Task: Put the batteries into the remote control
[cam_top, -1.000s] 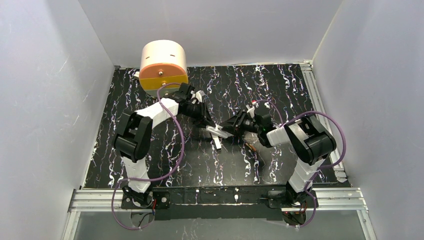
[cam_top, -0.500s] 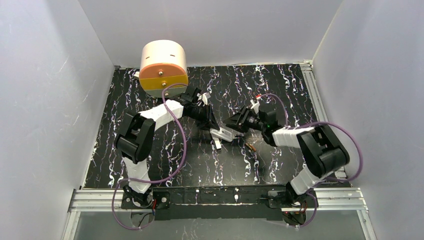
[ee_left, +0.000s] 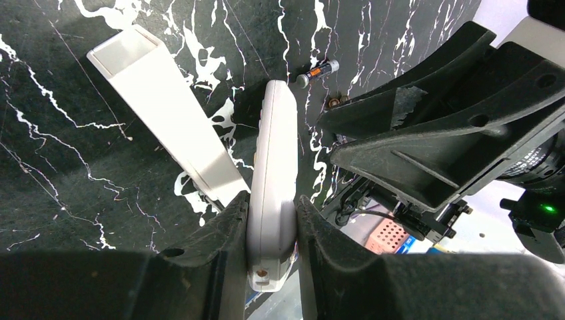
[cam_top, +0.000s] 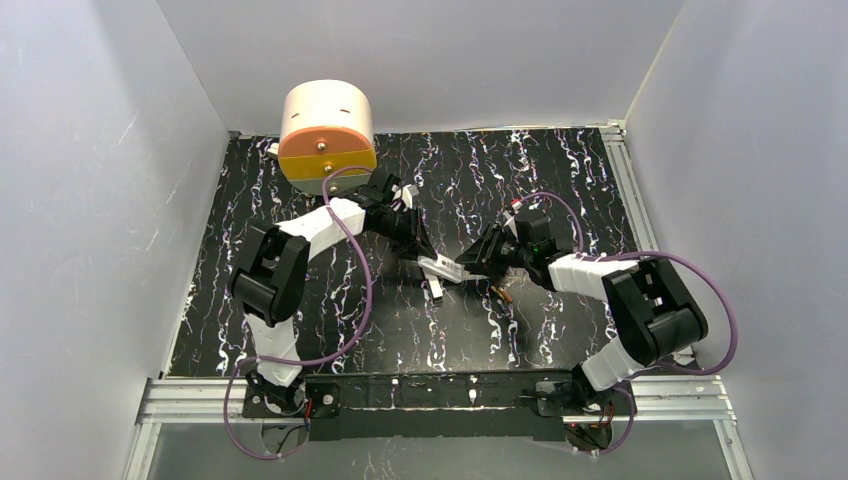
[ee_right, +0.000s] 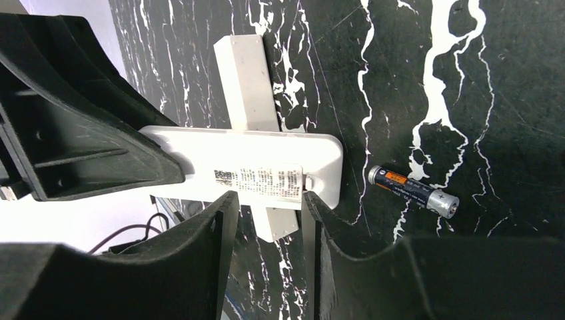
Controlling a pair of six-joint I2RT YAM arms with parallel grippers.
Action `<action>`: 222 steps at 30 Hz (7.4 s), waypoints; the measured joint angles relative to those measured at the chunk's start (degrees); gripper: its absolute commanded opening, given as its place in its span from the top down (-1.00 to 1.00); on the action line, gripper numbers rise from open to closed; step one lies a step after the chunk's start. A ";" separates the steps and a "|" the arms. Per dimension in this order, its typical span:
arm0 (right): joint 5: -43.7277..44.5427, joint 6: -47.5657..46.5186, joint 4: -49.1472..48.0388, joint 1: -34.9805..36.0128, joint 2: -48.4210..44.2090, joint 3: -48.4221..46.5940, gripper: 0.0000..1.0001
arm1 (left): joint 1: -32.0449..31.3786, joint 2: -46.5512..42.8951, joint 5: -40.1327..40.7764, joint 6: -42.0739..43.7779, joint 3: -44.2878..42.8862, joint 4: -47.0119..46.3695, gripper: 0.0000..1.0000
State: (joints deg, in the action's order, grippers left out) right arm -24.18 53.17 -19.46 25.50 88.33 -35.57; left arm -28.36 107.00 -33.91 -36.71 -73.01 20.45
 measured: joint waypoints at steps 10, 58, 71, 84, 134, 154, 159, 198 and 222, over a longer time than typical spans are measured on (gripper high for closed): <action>-1.64 -0.70 -0.52 0.17 4.50 0.00 0.10 | 0.50 0.61 -1.92 -0.04 0.11 -0.24 1.00; -2.10 0.48 -5.42 0.31 5.25 -0.02 0.20 | 0.92 1.14 -2.95 0.07 0.22 -0.46 1.00; -2.34 0.87 -7.10 0.28 6.43 -0.02 0.17 | 1.18 1.33 -3.17 0.07 0.22 -0.46 1.00; -2.25 -0.59 -2.89 0.50 6.34 -1.51 0.16 | 1.18 1.33 -3.19 0.07 0.22 -0.50 1.00; -4.98 5.55 -19.45 -4.87 9.07 -1.77 0.17 | -0.39 0.59 11.02 5.49 -6.82 11.85 1.00; -15.21 -23.82 1.77 -3.45 -1.70 -10.99 -0.84 | -0.28 0.02 -0.55 32.28 -20.63 27.30 1.00; -21.73 -34.32 5.35 2.19 -8.35 -11.17 -0.81 | -0.28 -4.85 -11.58 44.00 -20.85 33.00 1.00; -21.66 -14.25 -13.99 15.69 -20.15 -14.01 0.78 | -0.15 -40.33 -22.56 21.62 2.45 -5.16 -0.37; -17.18 6.51 -39.43 15.58 -15.43 -9.53 0.68 | 0.15 -41.90 -9.14 -6.05 6.16 -34.14 0.33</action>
State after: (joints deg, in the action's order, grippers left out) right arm -41.36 59.68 -58.89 41.08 72.90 -45.10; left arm -28.21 65.10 -43.05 -42.76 -66.85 -13.69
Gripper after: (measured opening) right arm 0.331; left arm 0.379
